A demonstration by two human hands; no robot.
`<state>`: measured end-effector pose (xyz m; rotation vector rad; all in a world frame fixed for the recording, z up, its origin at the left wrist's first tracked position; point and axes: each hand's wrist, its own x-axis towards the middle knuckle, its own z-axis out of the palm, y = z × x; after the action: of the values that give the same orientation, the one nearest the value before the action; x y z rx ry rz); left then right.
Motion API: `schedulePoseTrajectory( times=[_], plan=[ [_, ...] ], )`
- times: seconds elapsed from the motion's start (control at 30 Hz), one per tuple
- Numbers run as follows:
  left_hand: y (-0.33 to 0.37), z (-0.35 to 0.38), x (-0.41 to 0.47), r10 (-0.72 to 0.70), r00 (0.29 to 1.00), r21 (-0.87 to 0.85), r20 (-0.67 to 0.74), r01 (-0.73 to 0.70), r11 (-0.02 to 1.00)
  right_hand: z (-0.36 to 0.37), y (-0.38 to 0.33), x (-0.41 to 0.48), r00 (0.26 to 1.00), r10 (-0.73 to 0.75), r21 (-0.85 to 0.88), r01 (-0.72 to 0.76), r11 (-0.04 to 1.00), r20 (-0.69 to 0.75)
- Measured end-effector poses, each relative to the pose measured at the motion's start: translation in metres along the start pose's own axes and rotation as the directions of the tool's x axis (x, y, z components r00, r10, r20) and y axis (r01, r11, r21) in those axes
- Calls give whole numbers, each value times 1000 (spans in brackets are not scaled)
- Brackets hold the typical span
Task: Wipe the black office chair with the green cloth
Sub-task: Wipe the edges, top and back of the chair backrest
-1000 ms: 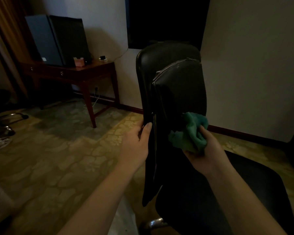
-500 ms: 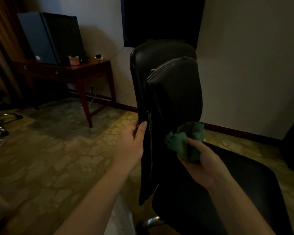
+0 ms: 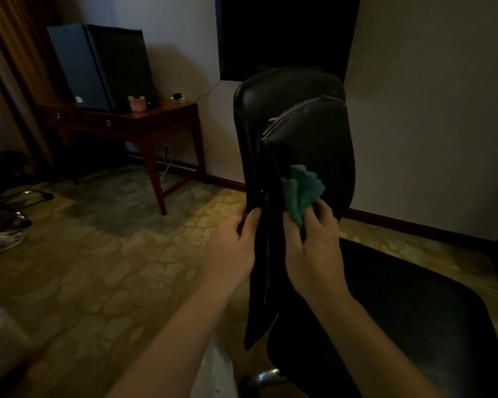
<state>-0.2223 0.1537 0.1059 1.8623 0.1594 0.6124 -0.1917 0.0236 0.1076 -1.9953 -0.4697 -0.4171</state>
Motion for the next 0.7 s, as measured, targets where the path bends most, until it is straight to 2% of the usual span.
schedulePoseTrajectory(
  times=[0.1,0.2,0.3,0.53,0.7],
  plan=[
    [-3,0,1,-4,1000,-24,12,4,1000,10,10,-3,983,-177,-295,158,942,-39],
    [-9,0,5,7,1000,-31,28,-6,1000,11,17,-6,952,-304,-453,259,853,-27],
    [-13,0,8,3,999,-52,41,0,999,12,18,-4,939,-344,-559,293,776,15],
    [-13,-3,8,6,999,-61,53,-3,998,14,22,-5,935,-351,-583,315,749,54],
    [-12,-3,9,18,998,-43,57,-15,999,9,23,-10,936,-342,-513,333,791,80]
  ],
)
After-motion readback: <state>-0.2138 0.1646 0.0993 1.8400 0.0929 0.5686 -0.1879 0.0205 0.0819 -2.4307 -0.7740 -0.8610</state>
